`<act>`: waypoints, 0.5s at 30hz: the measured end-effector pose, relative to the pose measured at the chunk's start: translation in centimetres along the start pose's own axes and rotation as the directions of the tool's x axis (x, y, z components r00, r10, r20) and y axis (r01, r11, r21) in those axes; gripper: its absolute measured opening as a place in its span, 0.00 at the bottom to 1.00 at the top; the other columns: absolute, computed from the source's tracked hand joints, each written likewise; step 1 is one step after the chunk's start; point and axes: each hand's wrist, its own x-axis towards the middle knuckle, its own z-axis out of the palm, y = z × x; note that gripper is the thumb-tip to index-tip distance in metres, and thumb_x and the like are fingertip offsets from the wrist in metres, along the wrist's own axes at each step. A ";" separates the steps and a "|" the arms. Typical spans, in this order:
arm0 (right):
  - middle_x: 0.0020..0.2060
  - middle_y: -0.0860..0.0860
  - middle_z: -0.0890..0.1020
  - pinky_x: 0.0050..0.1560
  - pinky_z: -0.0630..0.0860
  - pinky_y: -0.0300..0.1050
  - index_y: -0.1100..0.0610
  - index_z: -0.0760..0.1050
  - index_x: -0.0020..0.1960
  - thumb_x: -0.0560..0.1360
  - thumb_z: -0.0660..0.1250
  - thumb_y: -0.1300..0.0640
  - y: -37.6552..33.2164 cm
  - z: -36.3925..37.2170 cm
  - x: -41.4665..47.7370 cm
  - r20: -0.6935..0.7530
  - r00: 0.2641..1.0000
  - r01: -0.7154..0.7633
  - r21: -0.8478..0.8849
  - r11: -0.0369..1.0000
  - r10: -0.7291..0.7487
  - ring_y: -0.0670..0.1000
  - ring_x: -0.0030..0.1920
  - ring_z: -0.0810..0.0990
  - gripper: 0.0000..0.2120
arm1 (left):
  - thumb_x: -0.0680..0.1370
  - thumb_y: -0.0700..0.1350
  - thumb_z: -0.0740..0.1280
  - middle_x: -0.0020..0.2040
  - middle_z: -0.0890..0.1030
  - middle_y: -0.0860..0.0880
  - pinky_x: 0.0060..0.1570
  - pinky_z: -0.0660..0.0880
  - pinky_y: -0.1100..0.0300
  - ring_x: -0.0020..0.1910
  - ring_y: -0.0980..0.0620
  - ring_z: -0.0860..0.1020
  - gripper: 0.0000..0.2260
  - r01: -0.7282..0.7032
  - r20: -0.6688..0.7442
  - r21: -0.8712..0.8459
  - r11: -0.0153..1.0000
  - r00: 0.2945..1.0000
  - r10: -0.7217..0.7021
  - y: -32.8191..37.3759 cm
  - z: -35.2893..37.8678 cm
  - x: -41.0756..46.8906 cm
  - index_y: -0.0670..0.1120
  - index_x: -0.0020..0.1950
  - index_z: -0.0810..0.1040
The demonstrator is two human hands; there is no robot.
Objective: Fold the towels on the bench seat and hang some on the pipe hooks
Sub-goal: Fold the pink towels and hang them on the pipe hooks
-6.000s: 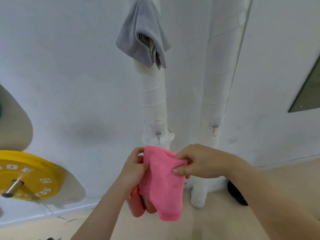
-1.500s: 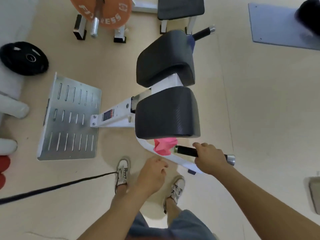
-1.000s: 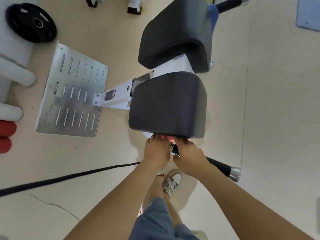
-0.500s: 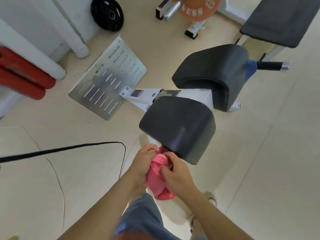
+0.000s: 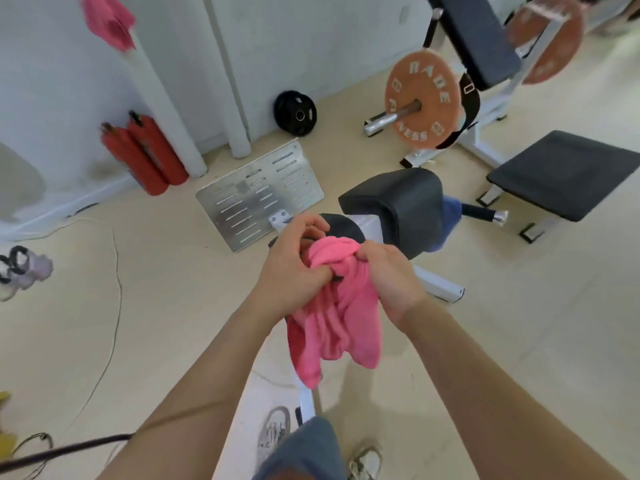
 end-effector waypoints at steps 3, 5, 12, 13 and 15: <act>0.27 0.47 0.66 0.40 0.63 0.47 0.51 0.63 0.30 0.74 0.57 0.57 -1.3 -1.8 -1.1 0.017 0.998 -0.053 -0.005 0.999 0.054 0.48 0.35 0.66 0.13 | 0.67 0.36 0.72 0.45 0.82 0.53 0.43 0.75 0.65 0.43 0.56 0.79 0.14 -0.046 -0.013 -0.045 0.998 0.999 0.045 1.5 -0.4 -0.7 0.53 0.47 0.78; 0.30 0.49 0.70 0.43 0.65 0.49 0.52 0.67 0.31 0.74 0.58 0.55 -2.2 -2.6 -1.5 0.014 0.999 -0.042 -0.007 0.999 0.042 0.51 0.39 0.69 0.12 | 0.69 0.37 0.74 0.44 0.83 0.47 0.42 0.76 0.60 0.40 0.53 0.79 0.12 -0.022 0.053 -0.129 0.991 0.998 0.029 2.3 -0.8 -0.9 0.50 0.49 0.79; 0.39 0.50 0.79 0.42 0.75 0.40 0.48 0.77 0.44 0.71 0.69 0.51 -5.5 -3.9 -0.7 0.223 0.878 0.479 -0.413 0.774 -0.424 0.43 0.38 0.75 0.03 | 0.71 0.42 0.72 0.36 0.81 0.48 0.35 0.75 0.66 0.33 0.55 0.78 0.04 0.199 0.191 -0.487 0.850 0.974 -0.118 2.6 -1.9 0.7 0.44 0.44 0.81; 0.39 0.49 0.80 0.44 0.76 0.43 0.48 0.77 0.44 0.72 0.68 0.52 -5.9 -4.2 -0.1 0.267 0.847 0.529 -0.502 0.684 -0.459 0.45 0.39 0.76 0.02 | 0.71 0.44 0.71 0.34 0.80 0.48 0.33 0.74 0.66 0.32 0.55 0.77 0.04 0.209 0.175 -0.503 0.838 0.975 -0.138 2.7 -2.0 1.3 0.43 0.42 0.81; 0.41 0.48 0.80 0.47 0.75 0.49 0.51 0.79 0.46 0.75 0.65 0.53 -6.8 -4.6 1.3 0.331 0.774 0.609 -0.622 0.493 -0.540 0.48 0.42 0.77 0.04 | 0.71 0.46 0.69 0.34 0.79 0.45 0.33 0.73 0.64 0.32 0.52 0.75 0.09 0.229 0.132 -0.524 0.820 0.973 -0.188 3.2 -2.0 2.6 0.40 0.41 0.81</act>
